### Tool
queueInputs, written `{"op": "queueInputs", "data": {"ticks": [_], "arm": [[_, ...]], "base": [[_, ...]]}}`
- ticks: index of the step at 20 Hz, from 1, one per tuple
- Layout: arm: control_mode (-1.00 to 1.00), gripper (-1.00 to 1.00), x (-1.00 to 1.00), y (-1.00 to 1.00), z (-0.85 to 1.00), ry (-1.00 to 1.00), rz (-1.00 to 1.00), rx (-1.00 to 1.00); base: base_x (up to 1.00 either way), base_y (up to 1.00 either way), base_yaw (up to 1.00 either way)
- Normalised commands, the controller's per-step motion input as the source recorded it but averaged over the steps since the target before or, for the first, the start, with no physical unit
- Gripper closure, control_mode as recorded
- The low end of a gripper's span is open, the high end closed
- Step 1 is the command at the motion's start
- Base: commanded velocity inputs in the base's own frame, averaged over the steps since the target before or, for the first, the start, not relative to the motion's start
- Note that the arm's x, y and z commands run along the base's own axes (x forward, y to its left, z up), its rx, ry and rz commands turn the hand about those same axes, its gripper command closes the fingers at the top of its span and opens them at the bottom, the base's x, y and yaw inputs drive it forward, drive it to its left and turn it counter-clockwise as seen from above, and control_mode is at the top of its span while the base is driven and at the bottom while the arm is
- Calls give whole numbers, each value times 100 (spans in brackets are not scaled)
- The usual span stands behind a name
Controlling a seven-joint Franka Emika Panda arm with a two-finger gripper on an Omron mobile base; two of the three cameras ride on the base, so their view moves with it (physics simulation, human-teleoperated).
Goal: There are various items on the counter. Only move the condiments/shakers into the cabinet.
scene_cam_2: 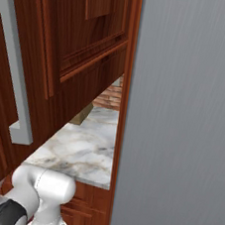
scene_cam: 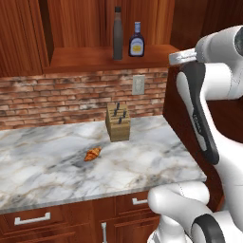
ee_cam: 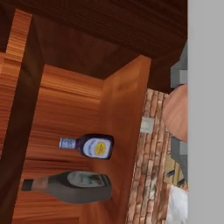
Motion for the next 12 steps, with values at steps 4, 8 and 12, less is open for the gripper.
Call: {"op": "queueInputs", "data": {"ticks": [4, 8, 12], "arm": [[-100, 100, 0, -2, 9, -14, 0, 9], [-100, 100, 7, 0, 2, 0, 0, 0], [-100, 100, 26, 0, 4, 2, 0, 0]], "base": [[0, 0, 0], [0, 0, 0], [0, 0, 0]]}}
